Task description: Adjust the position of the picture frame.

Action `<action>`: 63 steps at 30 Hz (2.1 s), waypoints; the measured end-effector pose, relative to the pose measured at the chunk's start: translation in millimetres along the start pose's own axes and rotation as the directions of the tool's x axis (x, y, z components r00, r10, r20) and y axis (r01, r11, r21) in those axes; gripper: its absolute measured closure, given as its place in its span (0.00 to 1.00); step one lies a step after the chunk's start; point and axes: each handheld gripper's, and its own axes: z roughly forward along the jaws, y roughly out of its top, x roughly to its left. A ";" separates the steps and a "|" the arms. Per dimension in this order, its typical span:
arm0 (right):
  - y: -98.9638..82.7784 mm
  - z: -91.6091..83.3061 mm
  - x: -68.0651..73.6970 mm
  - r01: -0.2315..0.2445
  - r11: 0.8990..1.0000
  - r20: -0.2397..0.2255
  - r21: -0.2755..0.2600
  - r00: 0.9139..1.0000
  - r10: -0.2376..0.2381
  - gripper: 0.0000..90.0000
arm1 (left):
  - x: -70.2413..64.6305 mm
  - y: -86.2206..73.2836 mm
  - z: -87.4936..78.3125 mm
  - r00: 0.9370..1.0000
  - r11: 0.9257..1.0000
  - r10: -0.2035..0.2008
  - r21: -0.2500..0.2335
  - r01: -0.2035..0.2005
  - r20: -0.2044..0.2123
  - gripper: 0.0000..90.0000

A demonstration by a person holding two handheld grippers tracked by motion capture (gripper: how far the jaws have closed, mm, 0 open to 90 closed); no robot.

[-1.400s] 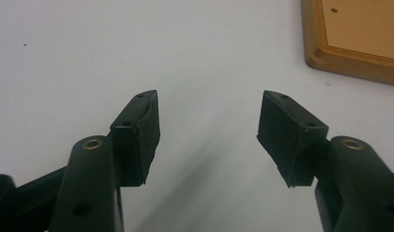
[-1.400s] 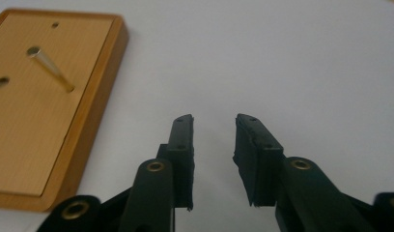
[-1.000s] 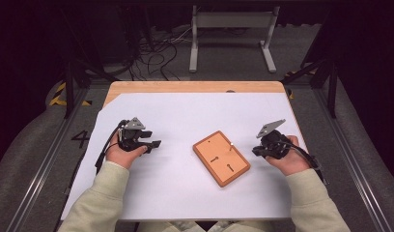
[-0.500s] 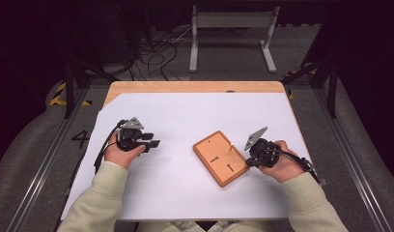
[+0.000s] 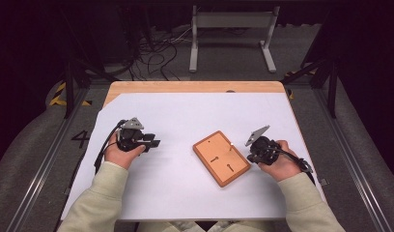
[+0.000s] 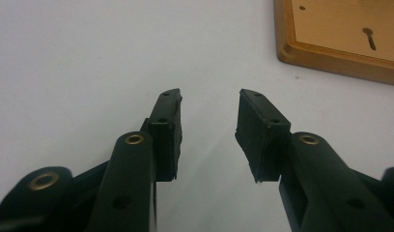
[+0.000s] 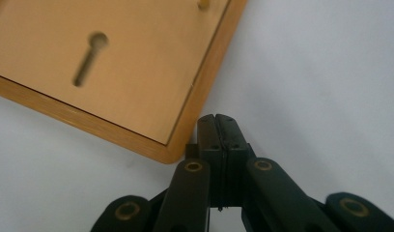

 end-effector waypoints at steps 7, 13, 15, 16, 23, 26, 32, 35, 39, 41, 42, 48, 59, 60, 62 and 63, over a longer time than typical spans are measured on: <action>1.9 7.9 8.3 0.052 0.997 -0.089 0.053 0.995 -0.047 1.00 | 0.0 0.3 1.6 1.000 1.000 0.011 0.006 -0.011 0.004 0.69; 15.2 10.3 35.6 0.154 0.987 -0.182 0.054 0.973 -0.142 1.00 | 0.1 -0.3 2.0 0.999 1.000 -0.003 0.003 0.003 0.036 0.75; 20.8 12.3 45.0 0.178 0.983 -0.193 0.046 0.967 -0.166 1.00 | -0.3 -0.3 2.9 0.999 1.000 -0.003 0.014 0.002 0.046 0.78; 24.2 14.4 50.2 0.193 0.981 -0.198 0.035 0.963 -0.182 1.00 | -0.5 -0.2 3.7 0.999 1.000 -0.003 0.011 0.002 0.044 0.80; 43.6 26.6 70.9 0.220 0.970 -0.189 -0.100 0.953 -0.235 1.00 | -5.9 2.1 16.5 1.000 1.000 0.002 0.022 -0.003 0.028 0.84; 48.3 31.7 75.6 0.209 0.966 -0.188 -0.153 0.953 -0.236 1.00 | -6.5 3.7 19.8 1.000 1.000 0.009 0.003 -0.009 0.011 0.82; 54.1 38.8 80.9 0.192 0.956 -0.174 -0.221 0.957 -0.232 1.00 | -7.6 4.8 24.1 1.000 1.000 -0.012 0.009 0.012 0.010 0.83; 56.1 41.0 80.9 0.174 0.956 -0.164 -0.235 0.963 -0.215 1.00 | -8.6 4.6 23.5 1.000 1.000 -0.020 0.012 0.020 0.008 0.83; 61.5 44.4 85.3 0.179 0.951 -0.145 -0.252 0.965 -0.220 1.00 | -11.9 3.3 17.5 1.000 1.000 -0.018 0.011 0.018 0.014 0.84; 62.4 45.2 85.4 0.182 0.947 -0.143 -0.263 0.964 -0.225 1.00 | -14.8 1.5 13.6 0.999 1.000 -0.023 0.007 0.023 0.028 0.85; 61.5 44.2 83.8 0.177 0.949 -0.145 -0.262 0.965 -0.220 1.00 | -16.5 0.3 12.0 0.999 1.000 -0.024 0.004 0.023 0.040 0.86; 48.4 22.2 58.0 0.102 0.944 -0.138 -0.314 0.979 -0.152 1.00 | -32.5 -7.0 6.3 0.992 0.999 -0.022 0.049 0.016 0.122 0.96; 35.0 4.8 22.7 -0.019 0.929 -0.110 -0.369 0.994 -0.023 1.00 | -55.9 -17.3 12.1 0.975 0.991 -0.002 0.132 -0.028 0.221 1.00; 35.6 4.5 20.3 -0.029 0.928 -0.113 -0.371 0.993 -0.015 1.00 | -56.3 -17.5 13.9 0.975 0.990 -0.002 0.137 -0.030 0.223 1.00; 40.3 3.7 13.0 -0.033 0.927 -0.112 -0.374 0.994 -0.010 1.00 | -56.3 -17.4 15.1 0.974 0.989 0.002 0.142 -0.035 0.225 1.00; 42.8 3.6 10.3 -0.038 0.926 -0.112 -0.377 0.994 -0.005 1.00 | -56.5 -17.3 15.2 0.975 0.989 0.003 0.142 -0.035 0.223 1.00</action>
